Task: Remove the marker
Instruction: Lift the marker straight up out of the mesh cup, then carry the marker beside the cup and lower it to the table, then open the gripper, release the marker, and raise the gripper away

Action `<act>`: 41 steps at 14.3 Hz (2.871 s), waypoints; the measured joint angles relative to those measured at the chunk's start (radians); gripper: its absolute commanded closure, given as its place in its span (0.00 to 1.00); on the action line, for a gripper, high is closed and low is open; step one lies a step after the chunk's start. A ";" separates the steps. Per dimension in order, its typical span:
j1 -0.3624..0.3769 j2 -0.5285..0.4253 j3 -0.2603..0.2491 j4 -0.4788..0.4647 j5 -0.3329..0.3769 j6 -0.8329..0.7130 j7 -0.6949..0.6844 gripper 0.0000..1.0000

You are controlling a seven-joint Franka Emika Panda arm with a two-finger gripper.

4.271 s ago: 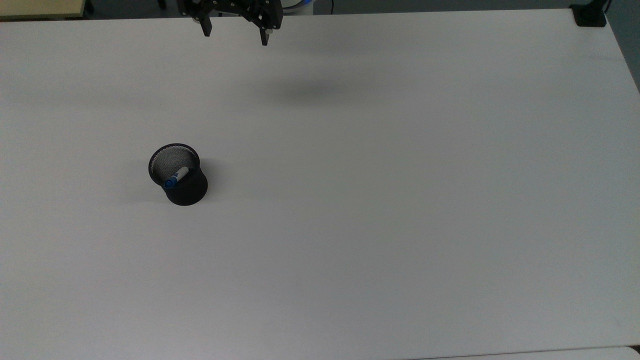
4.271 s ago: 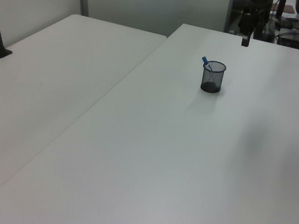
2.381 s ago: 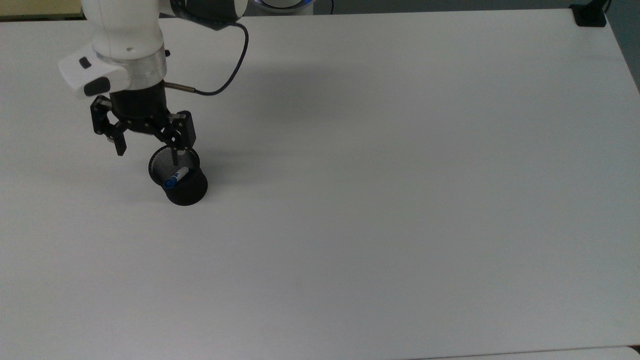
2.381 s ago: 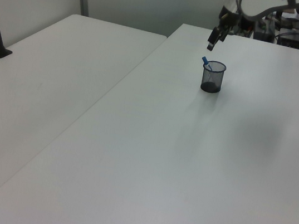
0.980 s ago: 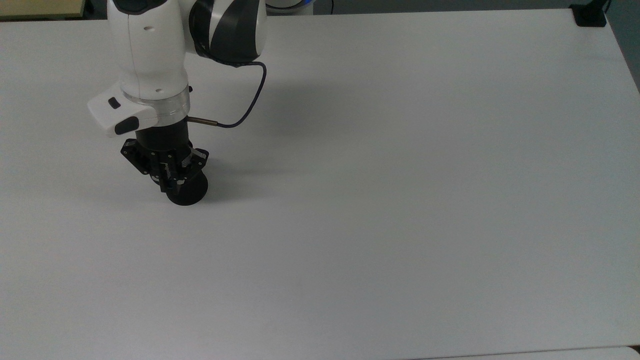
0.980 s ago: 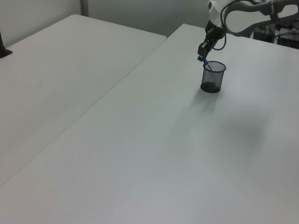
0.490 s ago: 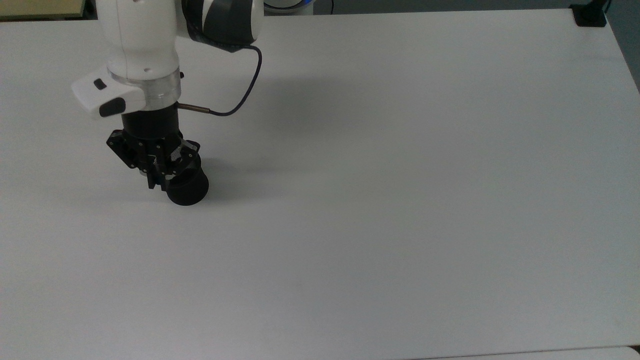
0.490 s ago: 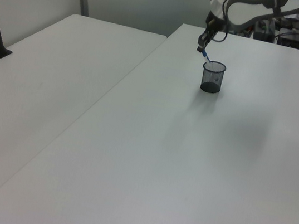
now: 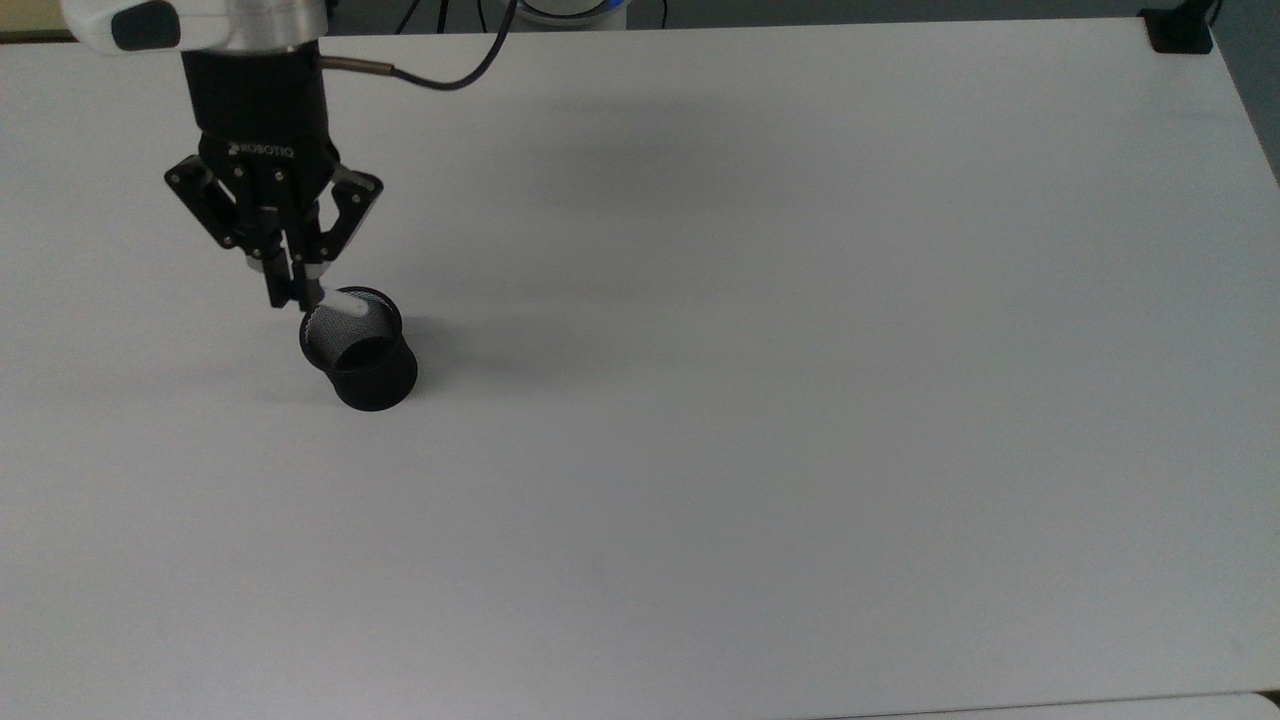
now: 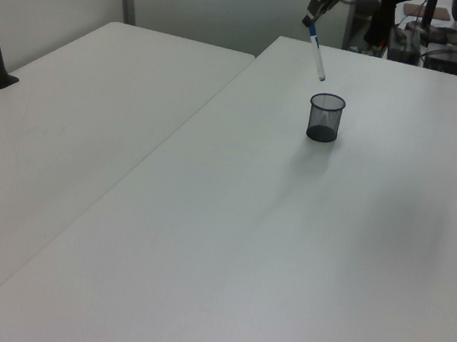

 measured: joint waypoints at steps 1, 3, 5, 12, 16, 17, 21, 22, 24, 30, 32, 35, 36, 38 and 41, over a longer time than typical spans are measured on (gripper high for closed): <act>0.012 -0.013 0.000 0.000 0.010 -0.044 0.002 0.97; 0.045 -0.024 0.001 -0.001 0.024 -0.129 0.022 0.97; 0.106 -0.013 0.005 -0.014 0.026 -0.188 0.075 0.97; 0.233 0.208 0.008 -0.035 0.017 -0.189 0.215 0.92; 0.250 0.256 0.008 -0.035 -0.033 -0.130 0.217 0.56; 0.251 0.264 0.008 -0.034 -0.040 -0.116 0.217 0.36; 0.248 0.286 0.004 -0.034 -0.067 -0.033 0.252 0.00; 0.247 0.289 0.003 -0.034 -0.073 -0.016 0.272 0.00; 0.246 0.286 0.001 -0.025 -0.079 -0.003 0.300 0.00; 0.197 0.075 0.015 -0.026 -0.079 -0.370 0.308 0.00; 0.143 -0.022 0.060 -0.048 -0.080 -0.497 0.277 0.00; 0.067 -0.171 0.130 -0.151 -0.085 -0.572 0.250 0.00; 0.051 -0.202 0.143 -0.179 -0.095 -0.573 0.248 0.00; 0.017 -0.256 0.167 -0.224 -0.120 -0.574 0.237 0.00; -0.008 -0.302 0.176 -0.259 -0.123 -0.574 0.221 0.00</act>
